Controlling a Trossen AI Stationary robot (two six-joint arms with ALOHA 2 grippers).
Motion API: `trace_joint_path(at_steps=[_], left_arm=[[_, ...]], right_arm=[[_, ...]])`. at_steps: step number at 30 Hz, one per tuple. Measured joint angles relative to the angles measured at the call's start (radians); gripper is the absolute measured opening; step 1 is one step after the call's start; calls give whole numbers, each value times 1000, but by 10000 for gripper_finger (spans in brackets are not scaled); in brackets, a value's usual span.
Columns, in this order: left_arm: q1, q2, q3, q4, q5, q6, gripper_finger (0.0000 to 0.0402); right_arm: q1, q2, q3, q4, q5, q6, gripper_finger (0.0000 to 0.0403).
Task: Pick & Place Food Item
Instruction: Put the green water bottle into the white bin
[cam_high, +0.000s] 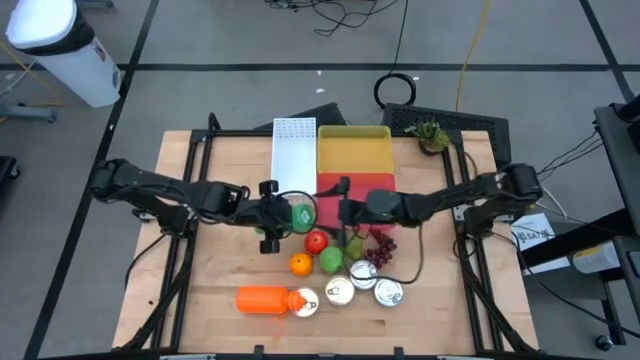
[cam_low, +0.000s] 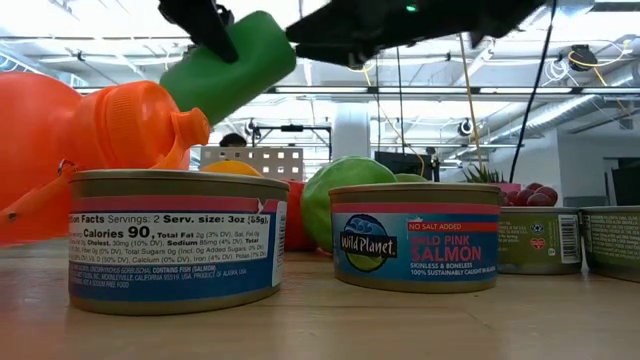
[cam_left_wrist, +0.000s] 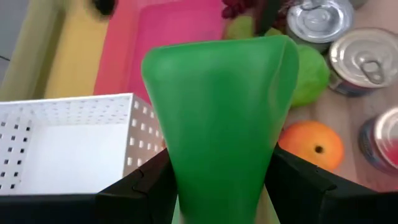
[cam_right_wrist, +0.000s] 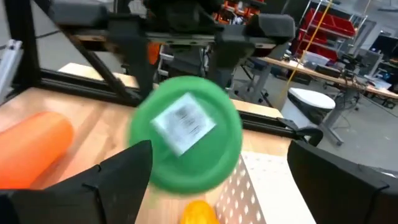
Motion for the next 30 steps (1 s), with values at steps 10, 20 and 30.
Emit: trace_joint_path(at_steps=[10,20,30], left_arm=[[-39,0,2,-51,-31,-59,214],[-37,0,2,-19,-25,-59,214],[-34,-2,2,25,11,-19,214]], right_arm=[[-9,71,72,-23,-203,75,356],[-5,70,72,-33,-183,88,357],[-4,71,72,-29,-140,27,357]])
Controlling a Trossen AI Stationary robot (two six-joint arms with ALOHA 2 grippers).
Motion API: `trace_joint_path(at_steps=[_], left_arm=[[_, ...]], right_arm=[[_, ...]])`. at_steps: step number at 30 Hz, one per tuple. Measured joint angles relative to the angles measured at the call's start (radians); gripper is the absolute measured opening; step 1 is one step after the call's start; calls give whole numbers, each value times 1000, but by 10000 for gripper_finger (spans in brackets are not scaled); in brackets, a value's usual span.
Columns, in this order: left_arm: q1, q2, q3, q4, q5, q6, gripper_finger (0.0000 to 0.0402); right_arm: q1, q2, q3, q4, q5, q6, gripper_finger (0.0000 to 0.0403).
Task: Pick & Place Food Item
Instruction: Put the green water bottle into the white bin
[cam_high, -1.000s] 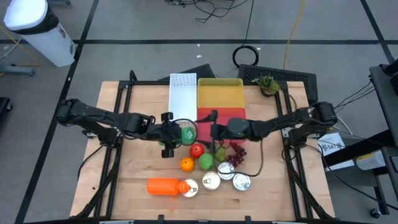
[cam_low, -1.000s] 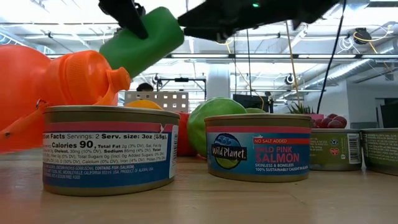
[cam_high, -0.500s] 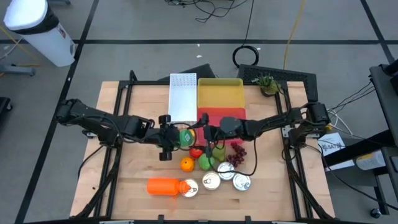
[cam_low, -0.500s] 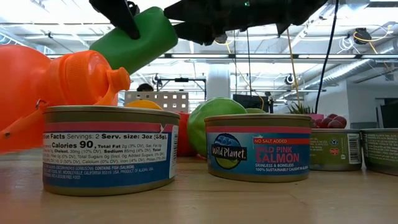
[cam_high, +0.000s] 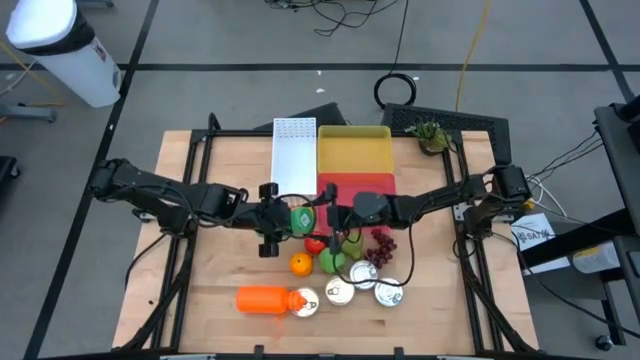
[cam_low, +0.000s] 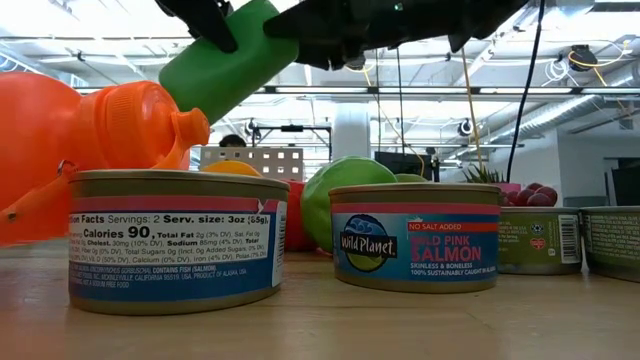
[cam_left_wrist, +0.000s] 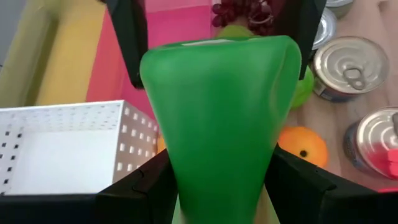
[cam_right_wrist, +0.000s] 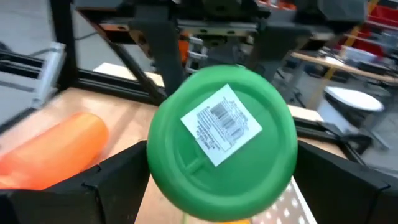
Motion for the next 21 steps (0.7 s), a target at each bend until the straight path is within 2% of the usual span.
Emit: trace_joint_path(at_steps=[2,8,15,21], left_arm=[[-1,0,0,6,15,0,214],[0,12,0,17,30,5,214],[6,31,-2,20,41,10,214],[5,22,23,0,29,19,222]], right_arm=[[0,0,0,16,-33,5,355],[-6,0,0,45,-48,61,338],[-6,-1,0,-5,-46,63,309],[-8,-5,2,-8,-75,74,308]])
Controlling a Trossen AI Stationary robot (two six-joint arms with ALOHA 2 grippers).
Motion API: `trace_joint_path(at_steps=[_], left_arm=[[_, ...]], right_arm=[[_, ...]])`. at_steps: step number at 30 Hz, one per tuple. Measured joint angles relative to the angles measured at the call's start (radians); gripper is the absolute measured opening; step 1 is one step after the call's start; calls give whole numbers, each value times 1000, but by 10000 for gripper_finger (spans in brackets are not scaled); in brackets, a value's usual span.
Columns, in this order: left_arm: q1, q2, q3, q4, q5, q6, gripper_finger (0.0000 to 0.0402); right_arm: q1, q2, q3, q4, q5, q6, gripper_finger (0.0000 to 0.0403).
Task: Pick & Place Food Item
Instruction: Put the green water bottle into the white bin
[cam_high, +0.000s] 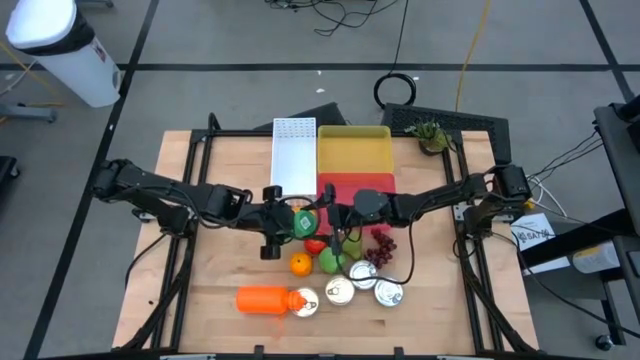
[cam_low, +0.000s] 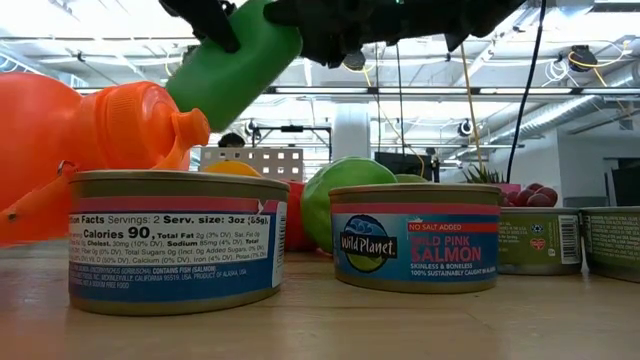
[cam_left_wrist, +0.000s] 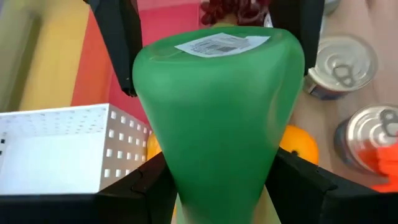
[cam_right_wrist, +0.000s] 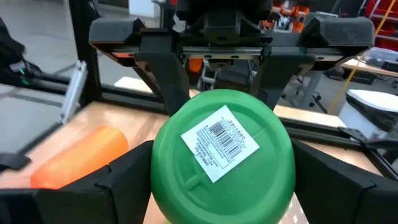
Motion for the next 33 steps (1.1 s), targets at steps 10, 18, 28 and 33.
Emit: trace_joint_path(at_steps=[10,18,28,33], left_arm=[[-7,-39,170,-119,-23,-1,272],[-29,-118,195,-59,-74,27,280],[-102,-383,-105,301,-225,85,280],[-103,-460,-341,750,-218,187,280]], right_arm=[[-4,5,-6,-56,-72,52,308],[-3,-45,-7,-62,-64,51,308],[-10,-383,-279,170,117,16,308],[-16,-443,-499,687,145,38,308]])
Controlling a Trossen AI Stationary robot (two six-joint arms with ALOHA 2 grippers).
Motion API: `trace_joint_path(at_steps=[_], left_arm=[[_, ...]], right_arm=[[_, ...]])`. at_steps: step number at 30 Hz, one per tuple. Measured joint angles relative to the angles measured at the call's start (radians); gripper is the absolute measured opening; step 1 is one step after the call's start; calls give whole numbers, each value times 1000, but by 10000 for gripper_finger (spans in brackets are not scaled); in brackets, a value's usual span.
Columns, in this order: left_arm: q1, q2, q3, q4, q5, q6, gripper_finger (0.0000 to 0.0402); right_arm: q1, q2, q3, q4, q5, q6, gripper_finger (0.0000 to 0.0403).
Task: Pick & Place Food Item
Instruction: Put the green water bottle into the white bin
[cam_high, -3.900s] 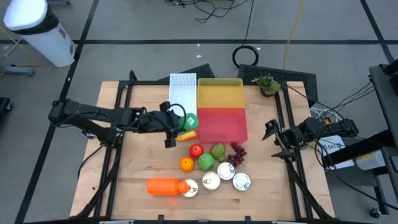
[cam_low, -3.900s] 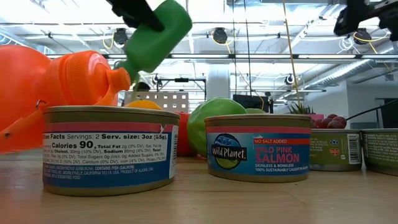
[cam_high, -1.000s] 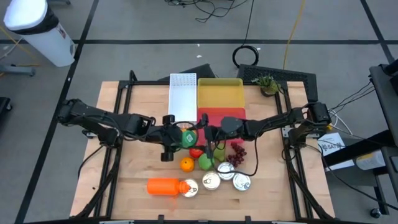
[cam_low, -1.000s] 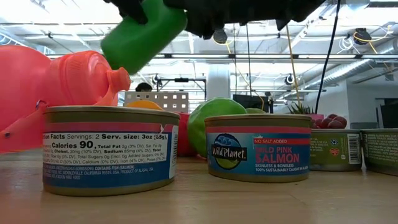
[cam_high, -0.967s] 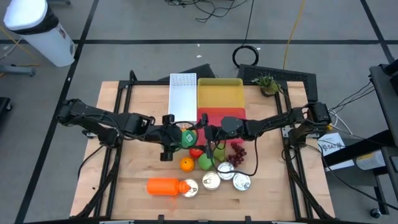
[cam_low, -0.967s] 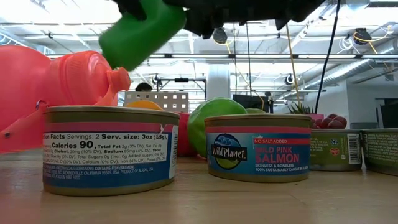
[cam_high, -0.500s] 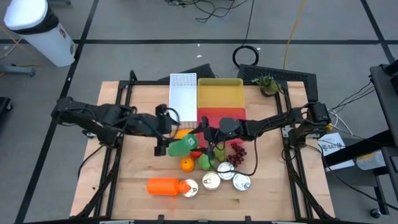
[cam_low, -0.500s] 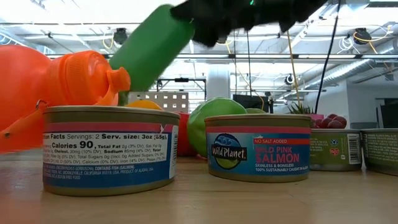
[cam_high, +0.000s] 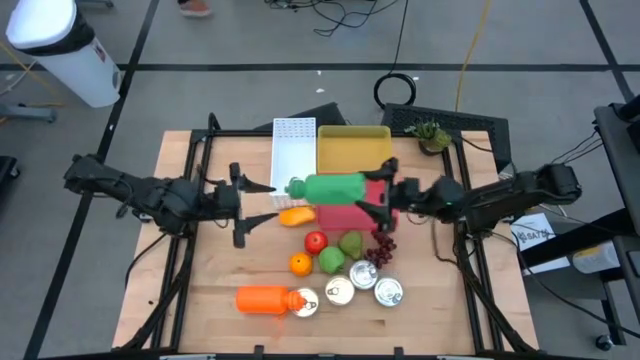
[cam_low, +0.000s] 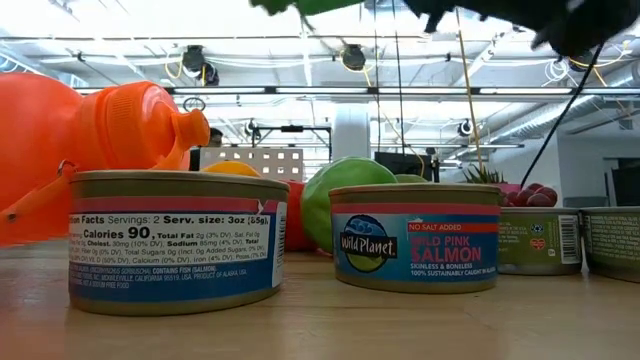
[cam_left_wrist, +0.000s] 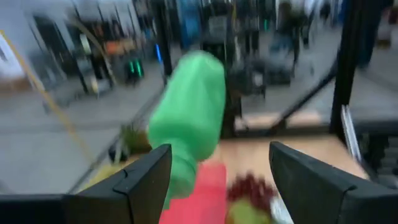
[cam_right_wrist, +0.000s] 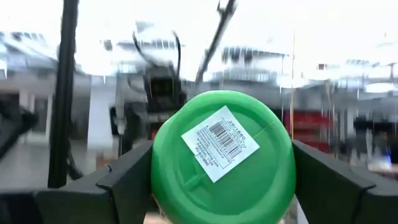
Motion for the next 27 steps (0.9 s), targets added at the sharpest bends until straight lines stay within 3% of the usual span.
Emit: trace_joint_path(at_steps=[5,9,13,19,23,27], left_arm=[[38,19,-156,425,6,52,280],[85,86,-181,534,69,91,280],[112,154,-181,617,62,96,281],[116,204,-140,525,45,140,289],[113,206,-82,430,35,102,316],[117,206,-60,440,36,77,346]], right_arm=[[2,12,-57,258,-4,-7,307],[8,26,-55,255,-27,-13,307],[9,24,-54,265,-58,-3,307],[8,25,-54,254,-58,-5,307],[8,25,-54,253,-58,-7,307],[8,25,-54,255,-61,-3,307]])
